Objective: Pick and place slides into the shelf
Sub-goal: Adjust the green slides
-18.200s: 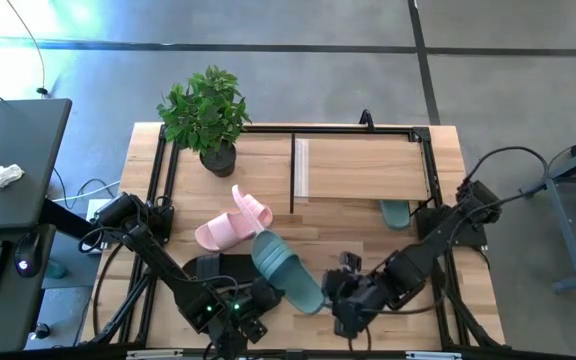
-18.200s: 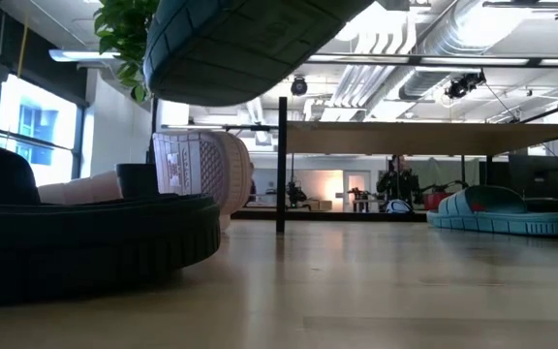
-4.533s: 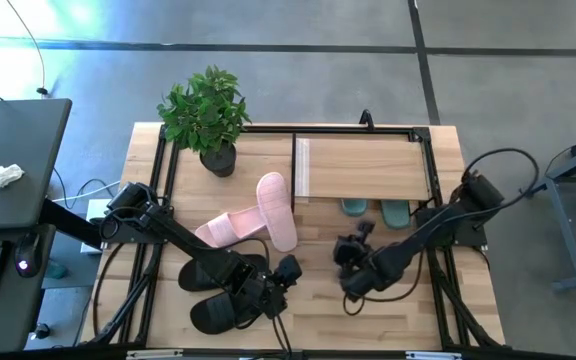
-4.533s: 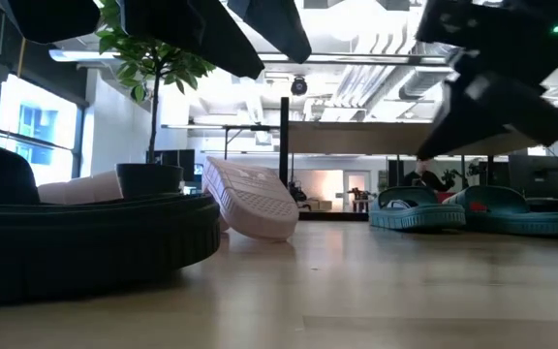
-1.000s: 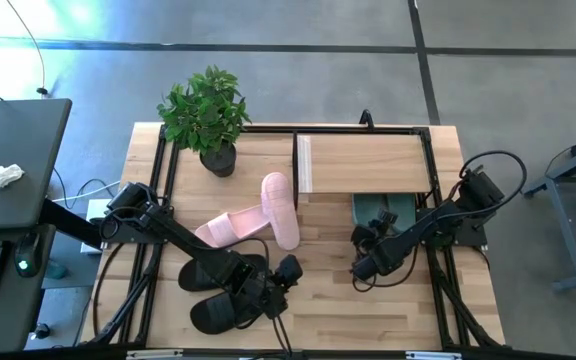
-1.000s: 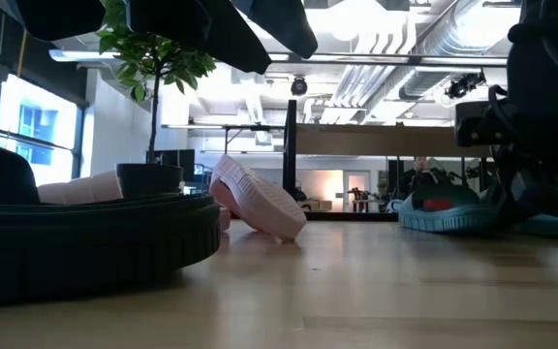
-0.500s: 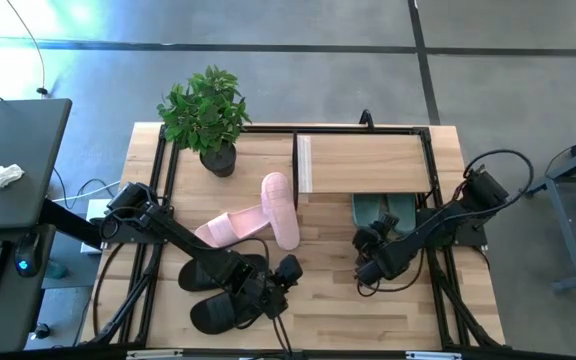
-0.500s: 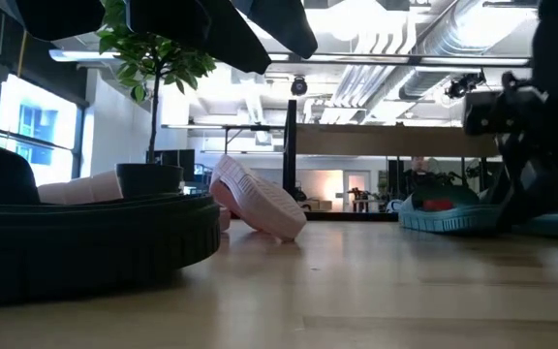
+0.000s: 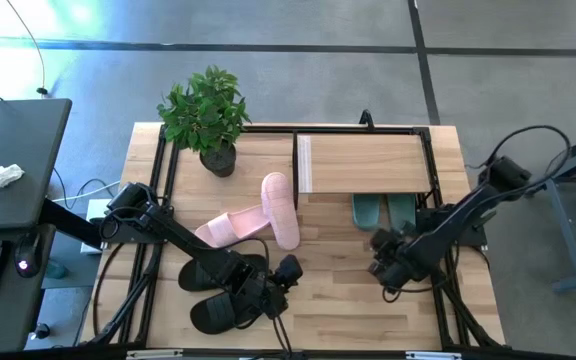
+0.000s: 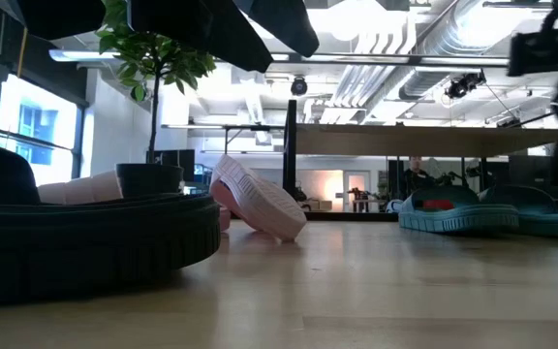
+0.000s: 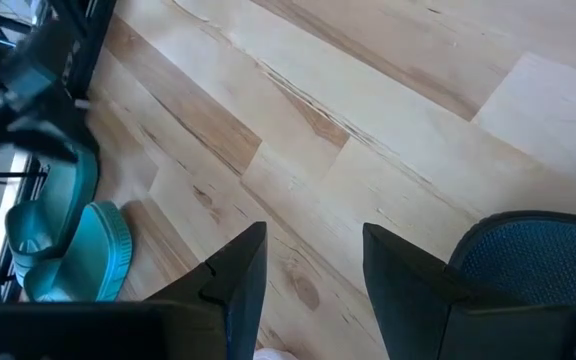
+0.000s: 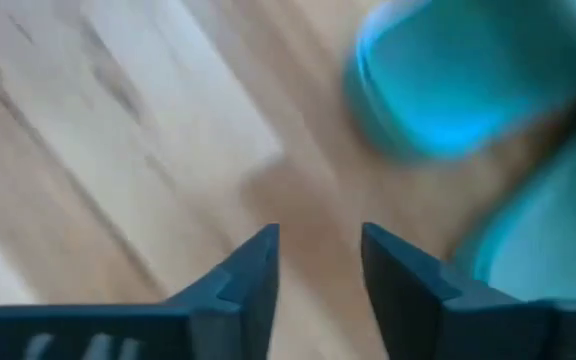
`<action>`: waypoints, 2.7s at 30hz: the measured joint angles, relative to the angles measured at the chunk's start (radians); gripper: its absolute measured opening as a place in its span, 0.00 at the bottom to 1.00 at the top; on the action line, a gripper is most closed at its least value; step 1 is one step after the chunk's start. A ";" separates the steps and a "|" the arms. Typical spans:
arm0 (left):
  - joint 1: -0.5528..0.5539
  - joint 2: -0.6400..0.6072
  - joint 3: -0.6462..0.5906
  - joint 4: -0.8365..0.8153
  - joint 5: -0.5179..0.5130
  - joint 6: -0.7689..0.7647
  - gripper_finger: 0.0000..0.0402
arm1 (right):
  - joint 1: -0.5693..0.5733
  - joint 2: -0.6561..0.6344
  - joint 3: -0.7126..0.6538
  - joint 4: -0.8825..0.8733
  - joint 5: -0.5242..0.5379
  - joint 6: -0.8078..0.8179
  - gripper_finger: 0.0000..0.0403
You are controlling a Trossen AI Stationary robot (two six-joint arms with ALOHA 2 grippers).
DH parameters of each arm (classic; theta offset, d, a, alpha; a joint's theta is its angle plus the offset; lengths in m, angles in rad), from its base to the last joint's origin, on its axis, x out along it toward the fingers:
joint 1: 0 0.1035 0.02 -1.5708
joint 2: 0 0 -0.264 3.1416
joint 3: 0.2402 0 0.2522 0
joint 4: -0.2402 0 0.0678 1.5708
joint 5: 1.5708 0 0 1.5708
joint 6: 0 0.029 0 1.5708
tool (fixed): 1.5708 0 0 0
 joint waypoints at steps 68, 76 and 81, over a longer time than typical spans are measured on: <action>-0.001 0.001 0.000 0.000 0.004 -0.011 0.37 | -0.129 0.074 -0.133 -0.095 -0.124 0.350 0.00; -0.001 0.001 0.000 0.000 0.004 -0.011 0.37 | -0.067 0.072 -0.084 -0.118 -0.171 0.347 0.00; -0.001 0.001 0.000 0.001 0.004 -0.010 0.37 | -0.066 0.074 -0.109 -0.148 -0.264 0.347 0.00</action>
